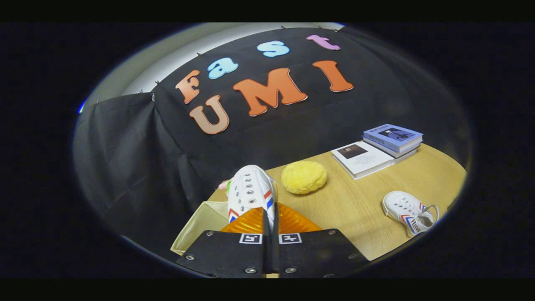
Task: Open the storage box then place both shoes into the box .Put the left shoe in first, then the right shoe, with the right side of both shoes facing outward in a uniform manner.
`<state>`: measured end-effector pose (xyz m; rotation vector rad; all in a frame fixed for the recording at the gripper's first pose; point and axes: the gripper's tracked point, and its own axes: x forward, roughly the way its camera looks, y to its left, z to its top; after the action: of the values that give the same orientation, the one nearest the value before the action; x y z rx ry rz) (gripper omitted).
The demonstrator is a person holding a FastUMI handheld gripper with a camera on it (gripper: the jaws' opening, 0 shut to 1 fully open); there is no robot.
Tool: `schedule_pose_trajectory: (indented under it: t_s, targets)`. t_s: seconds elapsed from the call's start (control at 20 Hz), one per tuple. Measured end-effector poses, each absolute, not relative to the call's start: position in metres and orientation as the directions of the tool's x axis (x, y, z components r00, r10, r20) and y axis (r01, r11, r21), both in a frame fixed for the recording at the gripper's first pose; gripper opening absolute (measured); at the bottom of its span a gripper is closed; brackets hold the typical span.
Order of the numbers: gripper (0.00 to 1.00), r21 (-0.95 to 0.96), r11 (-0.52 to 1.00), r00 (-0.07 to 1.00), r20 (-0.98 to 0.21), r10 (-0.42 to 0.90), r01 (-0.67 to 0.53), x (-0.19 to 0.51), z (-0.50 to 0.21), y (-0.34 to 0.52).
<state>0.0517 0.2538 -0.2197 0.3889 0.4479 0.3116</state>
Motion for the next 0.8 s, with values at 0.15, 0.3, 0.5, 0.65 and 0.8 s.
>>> schedule_pose_trajectory:
  t_s: [0.15,0.3,0.5,0.65,0.8]
  targets:
    - [0.0,0.474,0.847,0.824,-0.361,0.436,-0.24,0.046,-0.213,0.293]
    - [0.0,0.484,0.839,0.802,-0.382,0.46,-0.251,0.041,-0.219,0.325]
    - [0.0,0.481,0.845,0.791,-0.41,0.454,-0.236,0.04,-0.237,0.36]
    - [0.0,0.494,0.837,0.774,-0.426,0.468,-0.234,0.034,-0.249,0.384]
    - [0.0,0.479,0.847,0.777,-0.432,0.457,-0.232,0.029,-0.259,0.396]
